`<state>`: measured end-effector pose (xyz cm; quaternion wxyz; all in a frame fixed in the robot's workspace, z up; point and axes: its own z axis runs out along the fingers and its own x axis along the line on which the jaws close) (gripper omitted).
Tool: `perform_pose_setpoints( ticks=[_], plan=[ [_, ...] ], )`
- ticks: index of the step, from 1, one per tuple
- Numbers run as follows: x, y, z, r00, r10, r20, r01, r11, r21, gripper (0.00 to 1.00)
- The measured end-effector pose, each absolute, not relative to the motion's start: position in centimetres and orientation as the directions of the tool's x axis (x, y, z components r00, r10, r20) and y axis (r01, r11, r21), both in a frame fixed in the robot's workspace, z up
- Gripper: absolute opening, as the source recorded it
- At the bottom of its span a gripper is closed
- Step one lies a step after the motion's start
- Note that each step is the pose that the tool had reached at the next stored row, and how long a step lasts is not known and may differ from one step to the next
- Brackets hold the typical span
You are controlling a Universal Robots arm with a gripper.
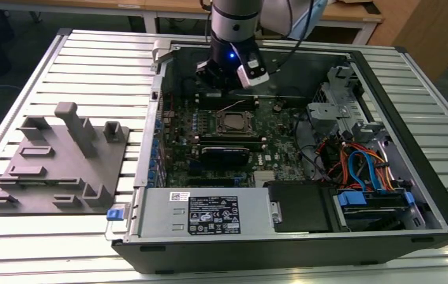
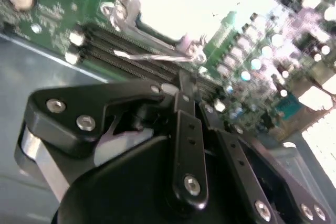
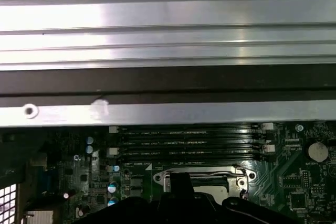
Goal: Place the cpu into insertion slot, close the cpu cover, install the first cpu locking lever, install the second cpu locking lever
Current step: 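Install the first cpu locking lever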
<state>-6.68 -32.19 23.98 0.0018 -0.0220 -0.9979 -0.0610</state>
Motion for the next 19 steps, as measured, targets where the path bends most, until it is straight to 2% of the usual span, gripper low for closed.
perform_pose_setpoints(
  ticks=[19],
  plan=[
    [-4.5,-31.9,22.4,-0.999,0.044,0.006,0.044,0.992,0.121,0.11]
  ],
)
